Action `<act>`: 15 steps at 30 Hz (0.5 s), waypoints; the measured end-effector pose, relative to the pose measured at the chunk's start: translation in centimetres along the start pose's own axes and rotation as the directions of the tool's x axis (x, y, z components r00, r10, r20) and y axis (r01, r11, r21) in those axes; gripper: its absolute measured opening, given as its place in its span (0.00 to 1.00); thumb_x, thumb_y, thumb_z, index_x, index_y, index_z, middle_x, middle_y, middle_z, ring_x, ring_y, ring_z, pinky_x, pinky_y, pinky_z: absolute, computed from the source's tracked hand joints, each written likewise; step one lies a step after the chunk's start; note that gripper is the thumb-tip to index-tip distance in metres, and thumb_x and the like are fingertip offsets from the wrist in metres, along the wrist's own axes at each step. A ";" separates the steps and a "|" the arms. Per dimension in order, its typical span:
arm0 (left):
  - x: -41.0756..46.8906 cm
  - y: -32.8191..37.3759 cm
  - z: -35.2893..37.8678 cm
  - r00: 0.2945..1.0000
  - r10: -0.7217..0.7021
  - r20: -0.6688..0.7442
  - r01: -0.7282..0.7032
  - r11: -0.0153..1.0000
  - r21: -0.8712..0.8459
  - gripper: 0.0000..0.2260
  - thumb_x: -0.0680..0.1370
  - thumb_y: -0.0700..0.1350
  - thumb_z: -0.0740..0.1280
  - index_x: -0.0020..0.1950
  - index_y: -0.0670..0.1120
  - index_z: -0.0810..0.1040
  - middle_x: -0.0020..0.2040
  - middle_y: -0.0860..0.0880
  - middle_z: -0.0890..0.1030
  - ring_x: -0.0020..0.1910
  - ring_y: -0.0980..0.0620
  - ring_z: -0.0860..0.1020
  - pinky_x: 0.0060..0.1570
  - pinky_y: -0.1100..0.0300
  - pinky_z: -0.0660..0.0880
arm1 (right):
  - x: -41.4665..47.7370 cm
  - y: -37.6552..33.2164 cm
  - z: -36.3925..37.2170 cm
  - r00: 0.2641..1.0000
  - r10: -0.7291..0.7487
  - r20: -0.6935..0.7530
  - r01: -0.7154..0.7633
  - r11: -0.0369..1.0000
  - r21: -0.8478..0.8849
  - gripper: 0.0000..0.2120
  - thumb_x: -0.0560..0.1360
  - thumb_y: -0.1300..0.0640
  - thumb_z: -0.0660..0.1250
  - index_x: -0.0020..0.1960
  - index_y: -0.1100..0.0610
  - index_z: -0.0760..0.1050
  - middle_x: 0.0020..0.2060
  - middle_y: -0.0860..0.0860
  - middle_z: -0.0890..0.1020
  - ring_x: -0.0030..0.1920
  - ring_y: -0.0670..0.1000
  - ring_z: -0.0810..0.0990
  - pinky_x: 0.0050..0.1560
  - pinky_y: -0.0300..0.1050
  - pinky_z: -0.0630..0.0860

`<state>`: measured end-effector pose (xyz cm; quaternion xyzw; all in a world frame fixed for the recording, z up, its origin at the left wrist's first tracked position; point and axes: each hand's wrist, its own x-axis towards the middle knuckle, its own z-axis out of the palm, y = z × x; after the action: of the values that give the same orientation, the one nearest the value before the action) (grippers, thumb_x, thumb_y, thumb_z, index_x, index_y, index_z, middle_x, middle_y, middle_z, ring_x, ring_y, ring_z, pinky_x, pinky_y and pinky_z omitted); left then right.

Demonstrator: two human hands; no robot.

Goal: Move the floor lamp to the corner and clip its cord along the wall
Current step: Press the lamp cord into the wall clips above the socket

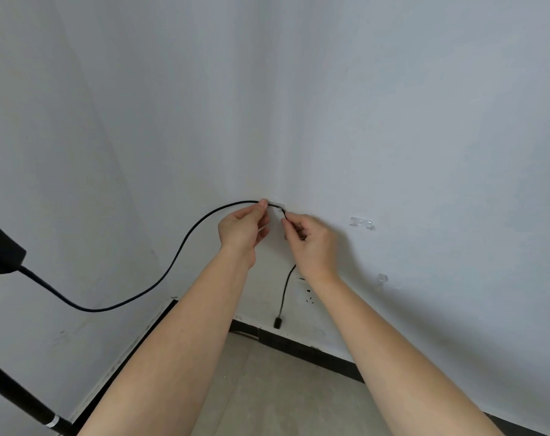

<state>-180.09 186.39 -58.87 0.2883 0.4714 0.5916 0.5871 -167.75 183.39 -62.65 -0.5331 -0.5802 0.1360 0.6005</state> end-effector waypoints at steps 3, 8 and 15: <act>-0.1 0.1 0.2 1.000 -0.009 -0.008 0.009 1.000 -0.005 0.05 0.74 0.43 0.76 0.44 0.43 0.82 0.39 0.48 0.84 0.37 0.54 0.81 0.38 0.59 0.78 | -1.4 0.5 -0.8 0.947 0.286 0.143 -0.315 0.913 0.260 0.09 0.76 0.60 0.71 0.50 0.45 0.82 0.38 0.46 0.86 0.33 0.46 0.84 0.36 0.41 0.80; -0.1 0.5 0.5 0.998 -0.066 -0.005 0.065 0.996 -0.061 0.05 0.74 0.39 0.75 0.46 0.41 0.82 0.38 0.47 0.83 0.33 0.54 0.81 0.32 0.62 0.78 | -4.6 2.0 -3.6 0.847 0.470 0.249 -0.531 0.774 0.345 0.03 0.76 0.56 0.72 0.46 0.51 0.85 0.32 0.49 0.84 0.31 0.46 0.80 0.34 0.38 0.78; 0.1 0.6 1.0 0.993 -0.111 -0.024 0.109 0.990 -0.092 0.04 0.75 0.40 0.74 0.45 0.41 0.80 0.36 0.47 0.82 0.32 0.53 0.80 0.30 0.62 0.78 | -3.7 1.0 -4.5 0.879 0.456 0.138 -0.477 0.837 0.268 0.07 0.74 0.54 0.74 0.39 0.45 0.84 0.29 0.42 0.82 0.30 0.41 0.75 0.33 0.31 0.73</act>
<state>-179.42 186.78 -58.00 0.2262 0.4677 0.5832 0.6245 -164.58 178.71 -64.45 -0.5579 -0.4264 0.3810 0.6015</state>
